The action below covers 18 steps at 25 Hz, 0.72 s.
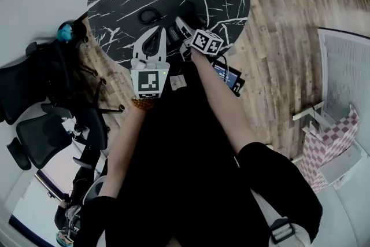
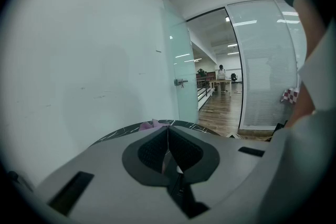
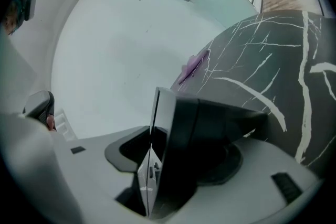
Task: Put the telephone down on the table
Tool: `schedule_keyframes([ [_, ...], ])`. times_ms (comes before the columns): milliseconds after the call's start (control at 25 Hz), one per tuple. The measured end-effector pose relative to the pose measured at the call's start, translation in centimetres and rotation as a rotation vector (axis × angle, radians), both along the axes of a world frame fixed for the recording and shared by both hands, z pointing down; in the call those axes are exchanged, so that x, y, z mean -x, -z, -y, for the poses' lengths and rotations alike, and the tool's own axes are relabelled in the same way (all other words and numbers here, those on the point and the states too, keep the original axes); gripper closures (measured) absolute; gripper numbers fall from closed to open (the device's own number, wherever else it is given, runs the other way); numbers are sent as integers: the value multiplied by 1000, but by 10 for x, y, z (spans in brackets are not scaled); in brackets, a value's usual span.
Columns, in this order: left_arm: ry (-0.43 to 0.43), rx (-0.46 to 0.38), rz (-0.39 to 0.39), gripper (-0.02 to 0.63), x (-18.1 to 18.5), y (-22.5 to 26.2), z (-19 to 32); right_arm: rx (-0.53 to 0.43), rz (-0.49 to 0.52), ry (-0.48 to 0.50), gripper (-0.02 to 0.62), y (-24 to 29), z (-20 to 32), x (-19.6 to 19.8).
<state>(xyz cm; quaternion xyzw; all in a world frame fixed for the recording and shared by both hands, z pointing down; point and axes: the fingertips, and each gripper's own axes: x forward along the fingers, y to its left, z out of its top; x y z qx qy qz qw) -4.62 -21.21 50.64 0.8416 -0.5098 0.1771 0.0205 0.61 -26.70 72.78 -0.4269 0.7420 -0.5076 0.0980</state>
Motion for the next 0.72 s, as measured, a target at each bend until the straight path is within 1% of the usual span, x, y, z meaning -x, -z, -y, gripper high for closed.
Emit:
schedule_keyframes([
  [120,-1,-2,-2,591,-1,1,-3,1,26,4,347,1,-2,2],
  [240,-3,-3,-4,591,-4,1,-7,6,11,0,344,1,-7,-2],
  [400,-3,-5,-4,591,-5,0,-10,8,21,13,339,-2,-12,-1],
  [600,2,-10,-3,591,-6,2,-17,17,3,30,339,-7,-22,-2],
  [720,8,-12,-6,591,-6,1,-19,21,-39,56,339,-10,-28,-3],
])
